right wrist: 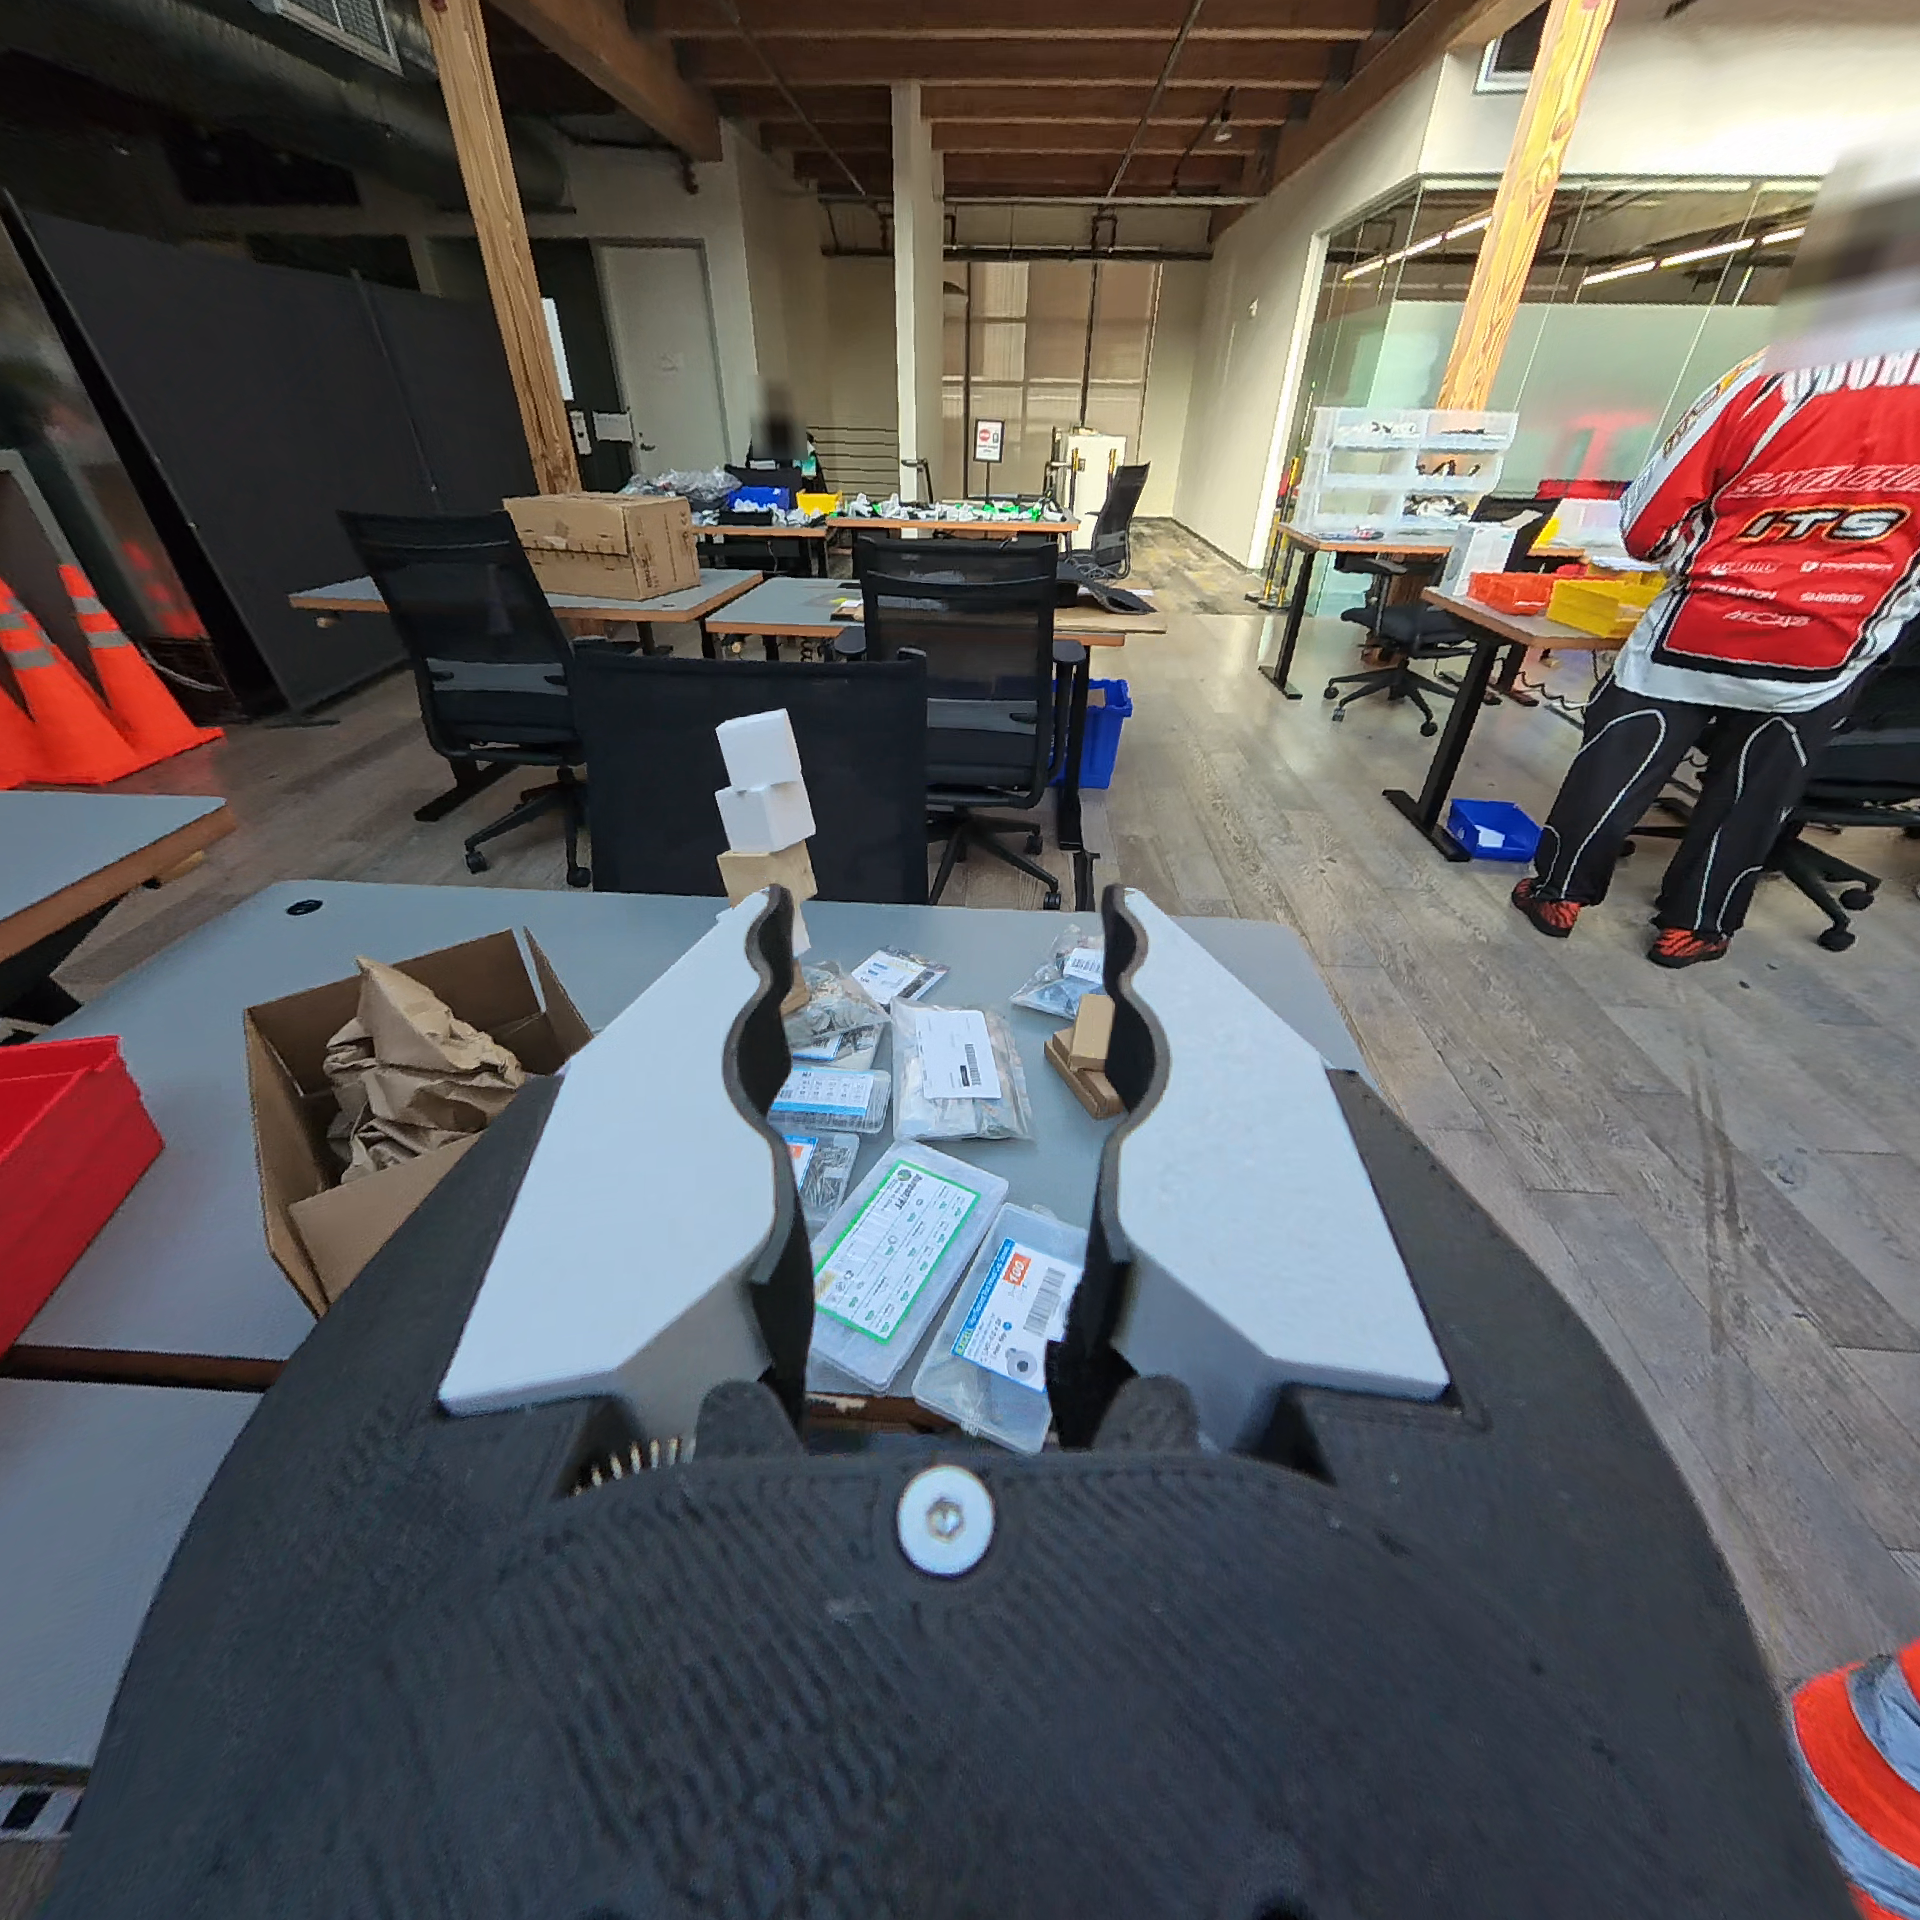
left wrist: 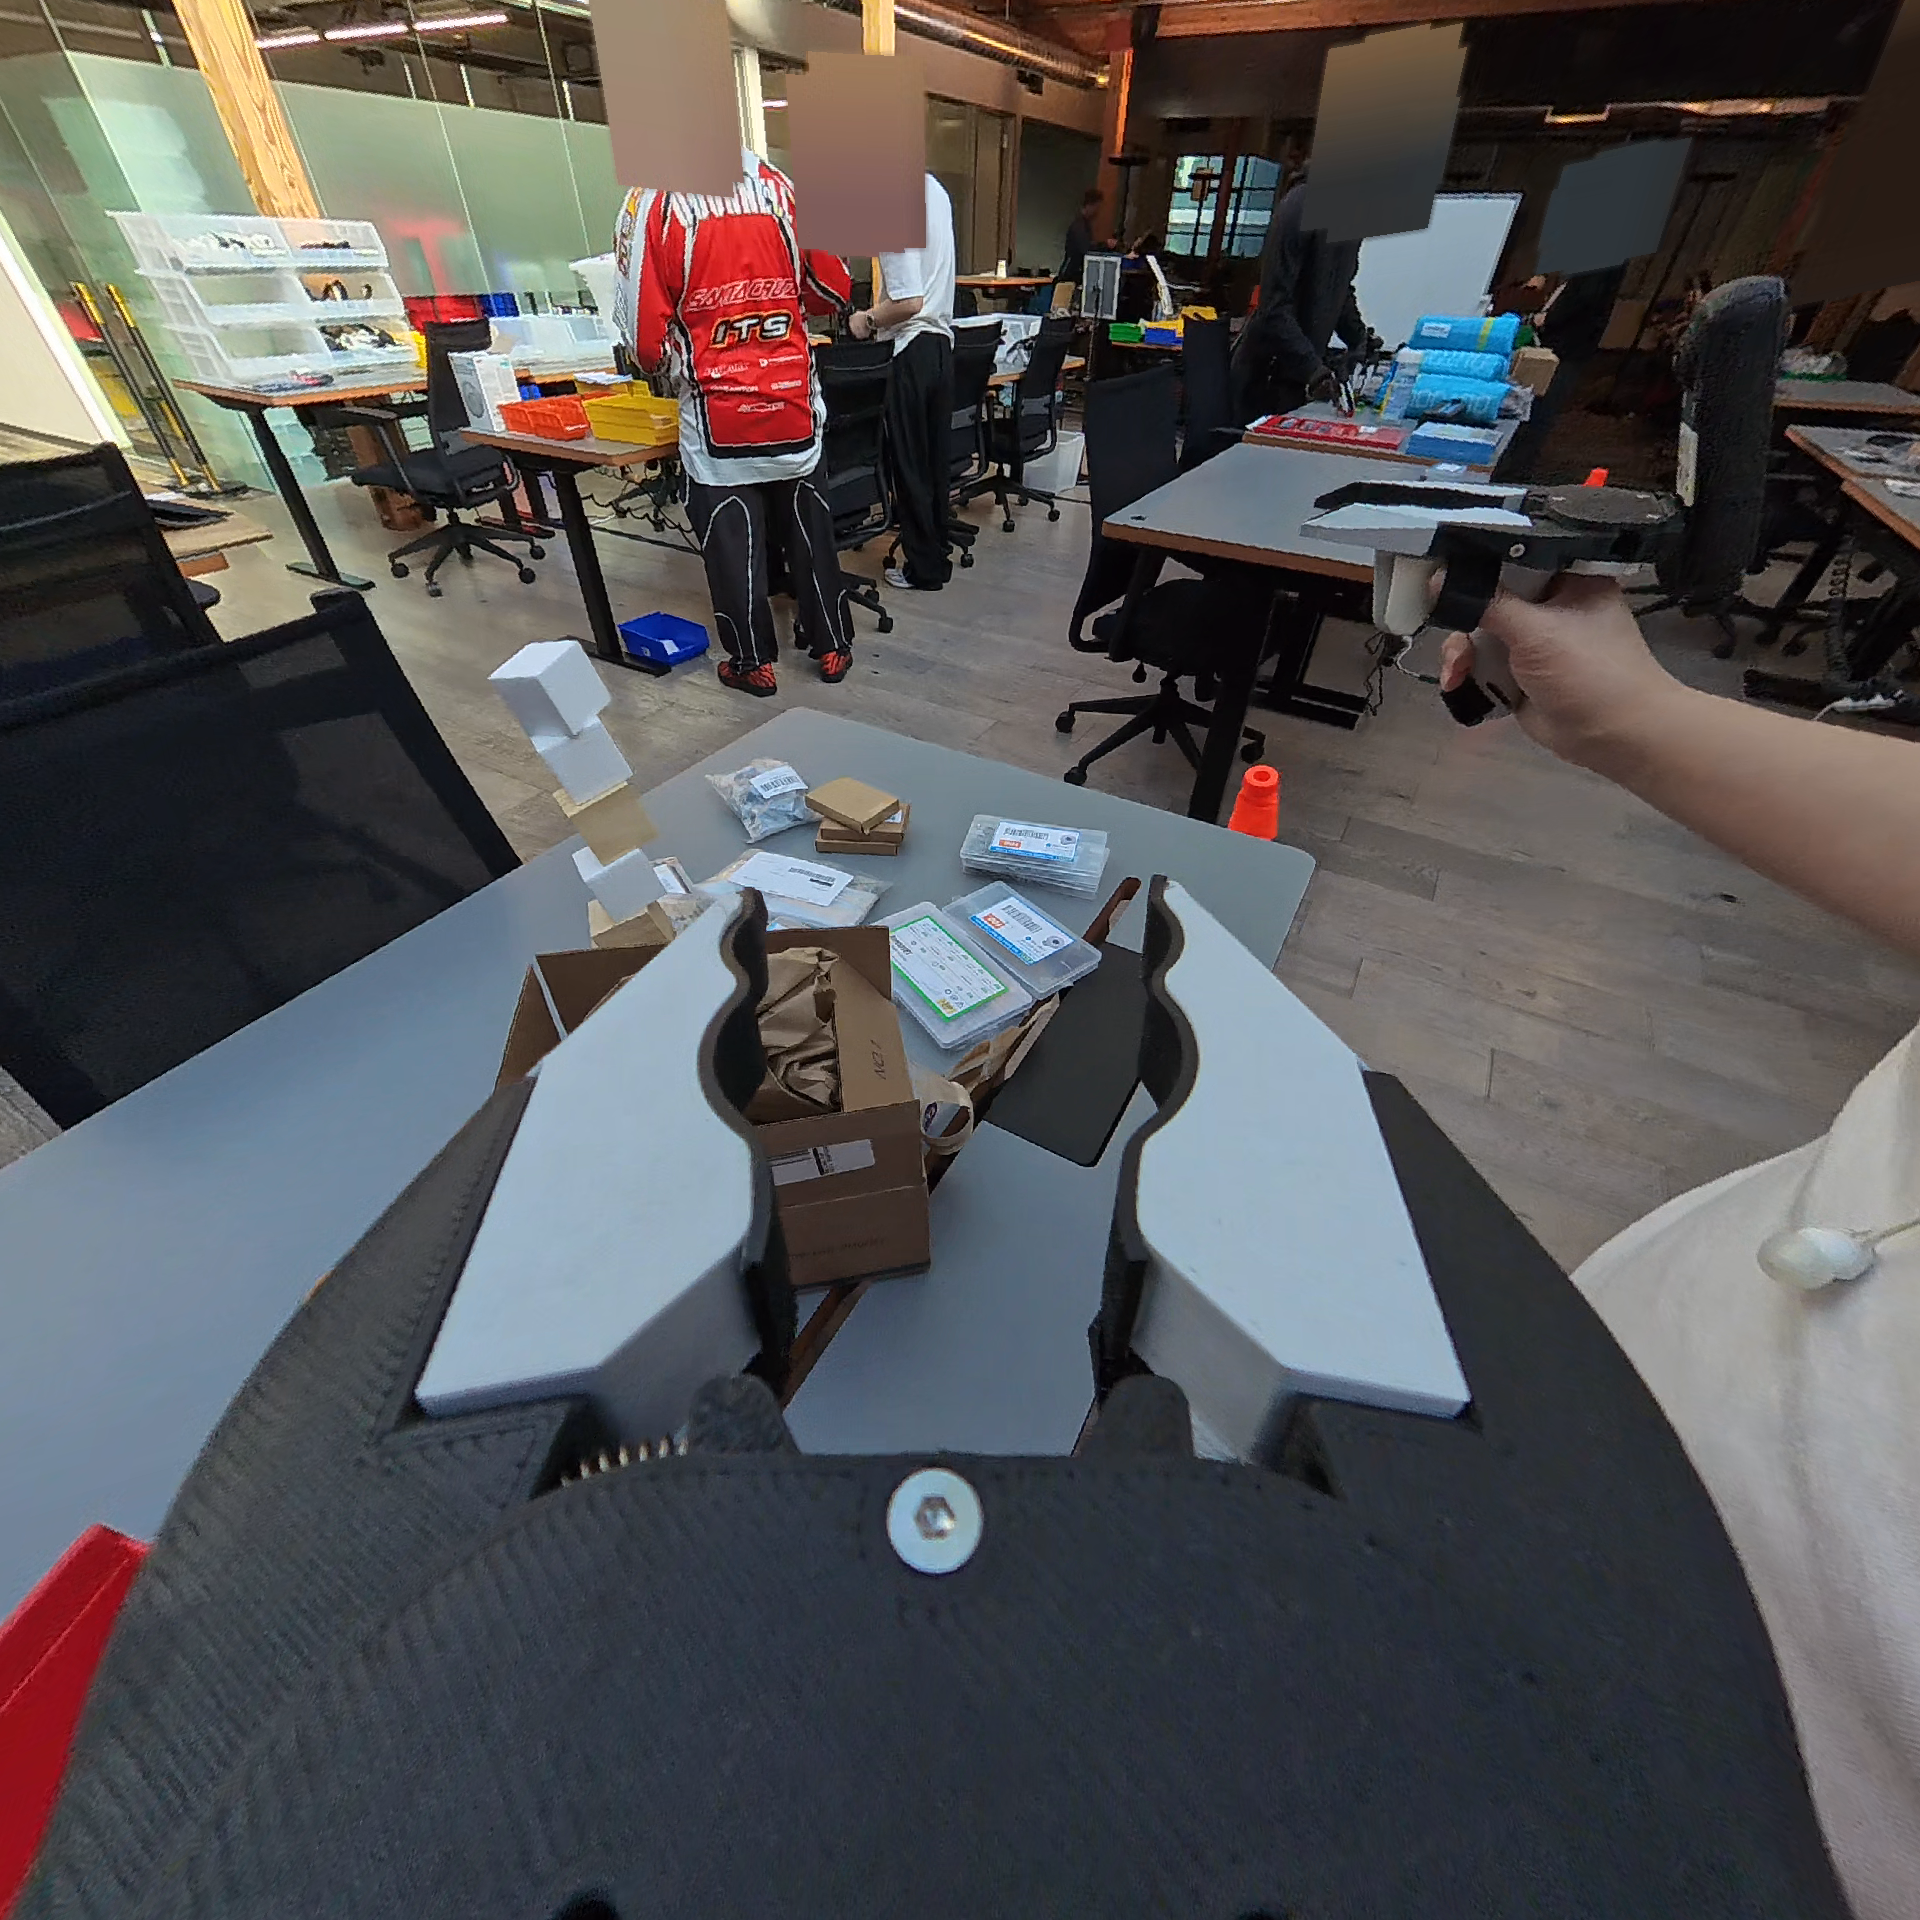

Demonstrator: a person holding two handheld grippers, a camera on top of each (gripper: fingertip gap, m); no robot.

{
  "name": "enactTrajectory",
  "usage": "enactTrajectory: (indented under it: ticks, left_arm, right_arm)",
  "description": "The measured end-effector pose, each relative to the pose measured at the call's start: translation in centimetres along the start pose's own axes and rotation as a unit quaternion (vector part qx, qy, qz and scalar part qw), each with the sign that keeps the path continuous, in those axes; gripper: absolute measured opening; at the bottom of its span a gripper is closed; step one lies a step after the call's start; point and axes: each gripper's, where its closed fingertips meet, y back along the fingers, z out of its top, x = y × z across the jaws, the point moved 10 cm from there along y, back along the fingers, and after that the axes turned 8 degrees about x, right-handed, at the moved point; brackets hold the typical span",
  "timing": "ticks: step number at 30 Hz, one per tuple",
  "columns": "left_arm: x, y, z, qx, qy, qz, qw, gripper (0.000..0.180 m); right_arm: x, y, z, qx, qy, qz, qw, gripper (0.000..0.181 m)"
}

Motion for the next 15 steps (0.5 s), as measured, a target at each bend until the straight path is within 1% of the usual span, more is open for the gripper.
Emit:
enactTrajectory:
  ticks: [2,4,5,6,9,13,15]
  left_arm:
    - [-1.3,0.5,0.8,-0.004,-0.022,0.006,1.0,0.071]
    - [-2.7,0.5,1.4,-0.016,-0.035,0.006,0.999,0.069]
    - [-3.5,0.4,1.7,-0.024,-0.034,0.002,0.999,0.068]
    - [-4.4,0.2,1.9,-0.033,-0.029,-0.005,0.999,0.068]
    - [-7.1,-1.2,2.2,-0.056,-0.01,-0.031,0.998,0.066]
    - [-10.8,-4.4,2.4,-0.058,0.012,-0.042,0.997,0.066]
    - [-12.6,-6.1,2.3,-0.063,0.012,-0.051,0.997,0.066]
  right_arm:
    - [-0.2,0.5,-0.7,0.023,-0.014,0.01,1.0,0.073]
    - [-0.3,1.0,-1.5,0.032,-0.032,0.038,0.998,0.079]
    - [-0.3,1.2,-1.9,0.036,-0.034,0.058,0.997,0.085]
    - [-0.4,1.4,-2.2,0.044,-0.034,0.073,0.996,0.087]
    - [-0.9,2.6,-3.4,0.085,-0.025,0.106,0.99,0.088]
    - [-2.0,6.2,-5.8,0.137,-0.018,0.136,0.981,0.081]
    - [-2.8,8.3,-7.7,0.153,0.006,0.139,0.978,0.079]
